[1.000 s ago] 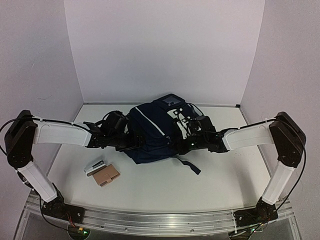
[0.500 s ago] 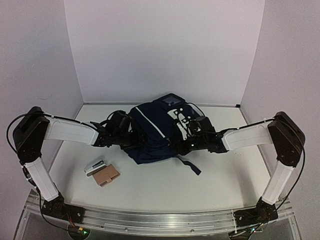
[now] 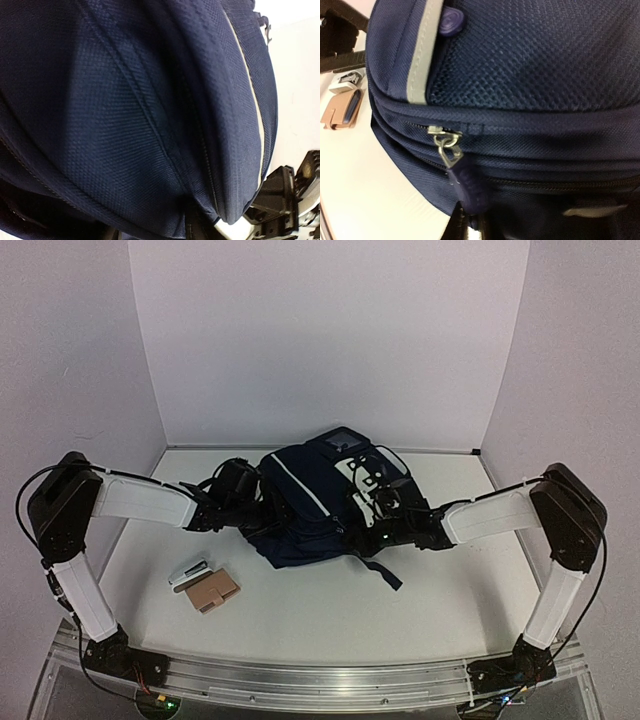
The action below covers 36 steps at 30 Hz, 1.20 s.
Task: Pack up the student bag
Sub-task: Zip the student bag at the center of the board.
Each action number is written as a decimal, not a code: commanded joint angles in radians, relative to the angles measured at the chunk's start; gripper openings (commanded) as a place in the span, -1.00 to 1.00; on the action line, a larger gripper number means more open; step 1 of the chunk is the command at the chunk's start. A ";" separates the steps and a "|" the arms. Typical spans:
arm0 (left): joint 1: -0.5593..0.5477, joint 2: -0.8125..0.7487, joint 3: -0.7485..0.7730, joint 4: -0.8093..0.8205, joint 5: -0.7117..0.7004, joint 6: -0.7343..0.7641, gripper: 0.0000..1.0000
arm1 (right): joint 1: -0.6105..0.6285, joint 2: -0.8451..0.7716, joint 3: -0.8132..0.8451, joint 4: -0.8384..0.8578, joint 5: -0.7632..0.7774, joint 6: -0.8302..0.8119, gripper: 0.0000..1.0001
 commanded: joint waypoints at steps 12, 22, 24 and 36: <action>0.089 -0.092 -0.050 -0.020 -0.071 -0.035 -0.99 | -0.091 -0.171 0.007 -0.216 0.122 -0.097 -1.00; 0.099 -0.132 -0.077 -0.028 -0.045 -0.012 -1.00 | -0.303 -0.119 0.090 -0.338 0.119 -0.204 -1.00; 0.094 -0.129 -0.080 0.001 0.002 0.010 -1.00 | -0.315 -0.115 0.108 -0.346 0.117 -0.208 -1.00; 0.039 -0.254 -0.063 -0.127 -0.020 0.151 0.13 | -0.315 -0.138 0.174 -0.421 -0.195 -0.182 -0.04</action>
